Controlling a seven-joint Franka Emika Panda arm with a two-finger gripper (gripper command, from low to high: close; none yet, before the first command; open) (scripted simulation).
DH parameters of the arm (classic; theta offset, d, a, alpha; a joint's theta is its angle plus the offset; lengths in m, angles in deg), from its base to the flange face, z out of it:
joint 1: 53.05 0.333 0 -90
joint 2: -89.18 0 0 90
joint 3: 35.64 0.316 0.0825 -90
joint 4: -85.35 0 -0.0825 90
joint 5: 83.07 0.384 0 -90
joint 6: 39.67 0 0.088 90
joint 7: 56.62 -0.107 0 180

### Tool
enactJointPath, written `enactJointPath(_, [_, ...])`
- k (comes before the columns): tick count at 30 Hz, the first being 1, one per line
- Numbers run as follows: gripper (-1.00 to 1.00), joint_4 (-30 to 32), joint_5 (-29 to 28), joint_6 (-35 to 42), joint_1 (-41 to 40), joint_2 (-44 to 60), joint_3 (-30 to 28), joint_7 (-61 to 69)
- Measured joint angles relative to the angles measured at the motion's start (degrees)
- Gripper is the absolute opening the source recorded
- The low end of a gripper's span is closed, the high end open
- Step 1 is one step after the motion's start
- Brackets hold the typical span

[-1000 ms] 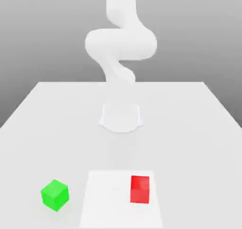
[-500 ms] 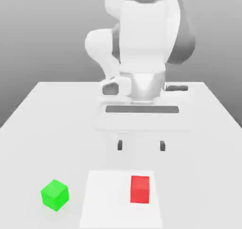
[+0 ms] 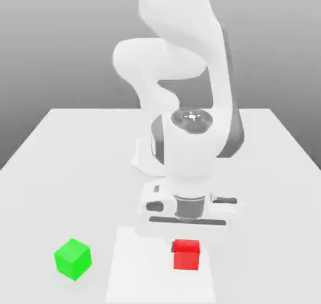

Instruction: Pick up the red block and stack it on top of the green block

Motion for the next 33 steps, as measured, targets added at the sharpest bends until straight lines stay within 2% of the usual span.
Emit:
enactJointPath(7, [-1.00, 1.59, 3.10, 9.80, -1.10, -11.41, 1.27, 2.30])
enactJointPath(16, [-1.00, -4.56, 4.59, 18.41, -20.52, -13.86, -7.84, 3.36])
enactJointPath(21, [-1.00, -5.78, 6.45, 11.70, -22.06, -5.90, -7.36, 4.70])
enactJointPath(22, [1.00, -5.87, 6.82, 10.07, -22.24, -4.17, -7.11, 4.96])
enactJointPath(28, [1.00, -5.91, 7.01, 9.26, -22.34, -3.30, -6.99, 5.10])
enactJointPath(33, [1.00, -5.58, 5.23, 16.42, -22.10, -10.82, -7.58, 3.82])
